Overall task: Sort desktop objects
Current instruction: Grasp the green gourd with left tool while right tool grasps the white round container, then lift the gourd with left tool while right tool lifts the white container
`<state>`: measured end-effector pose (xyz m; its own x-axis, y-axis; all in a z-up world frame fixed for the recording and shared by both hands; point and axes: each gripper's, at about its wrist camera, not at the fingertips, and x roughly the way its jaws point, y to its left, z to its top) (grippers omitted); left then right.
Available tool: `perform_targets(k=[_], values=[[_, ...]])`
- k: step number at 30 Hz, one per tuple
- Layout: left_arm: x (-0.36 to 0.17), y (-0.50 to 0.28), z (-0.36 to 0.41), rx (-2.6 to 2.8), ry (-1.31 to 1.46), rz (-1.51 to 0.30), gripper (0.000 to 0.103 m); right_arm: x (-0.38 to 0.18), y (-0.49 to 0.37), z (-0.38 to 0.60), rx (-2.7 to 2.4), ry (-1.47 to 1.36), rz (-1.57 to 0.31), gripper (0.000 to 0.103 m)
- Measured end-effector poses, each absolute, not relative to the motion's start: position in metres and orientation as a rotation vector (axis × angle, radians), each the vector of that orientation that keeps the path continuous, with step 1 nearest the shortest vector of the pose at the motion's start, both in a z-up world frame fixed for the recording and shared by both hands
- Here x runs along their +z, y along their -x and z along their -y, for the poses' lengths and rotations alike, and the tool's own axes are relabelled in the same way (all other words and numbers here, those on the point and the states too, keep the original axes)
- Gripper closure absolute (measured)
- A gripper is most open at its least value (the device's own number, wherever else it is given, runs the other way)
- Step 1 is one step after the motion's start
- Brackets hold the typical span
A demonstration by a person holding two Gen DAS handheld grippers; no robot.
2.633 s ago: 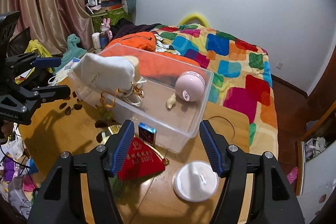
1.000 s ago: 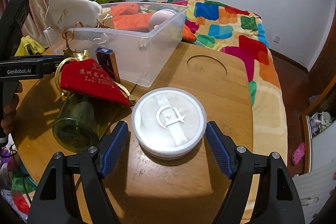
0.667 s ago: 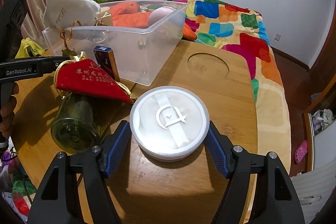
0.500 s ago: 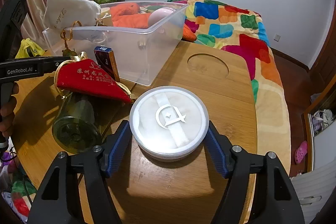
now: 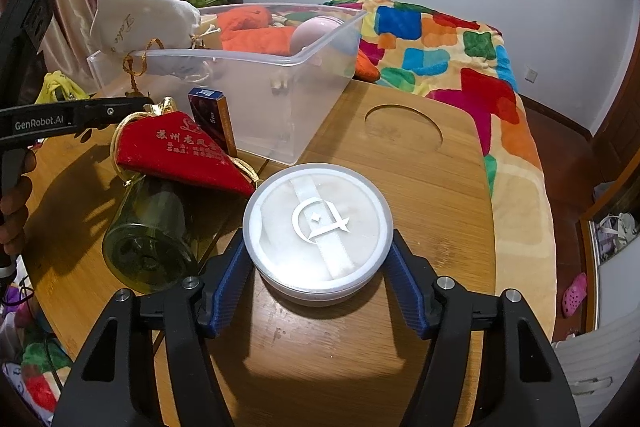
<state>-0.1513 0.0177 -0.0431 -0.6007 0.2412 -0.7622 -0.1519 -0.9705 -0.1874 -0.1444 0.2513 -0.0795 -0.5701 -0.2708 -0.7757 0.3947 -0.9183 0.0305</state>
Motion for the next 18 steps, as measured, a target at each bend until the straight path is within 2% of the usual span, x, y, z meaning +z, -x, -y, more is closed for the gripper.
perform_targets(k=[18], values=[[-0.032,0.138,-0.025,2.679,1.175,0.042,0.074,-0.067,0.137,-0.258,-2.517,-1.157,-0.161,0.041]])
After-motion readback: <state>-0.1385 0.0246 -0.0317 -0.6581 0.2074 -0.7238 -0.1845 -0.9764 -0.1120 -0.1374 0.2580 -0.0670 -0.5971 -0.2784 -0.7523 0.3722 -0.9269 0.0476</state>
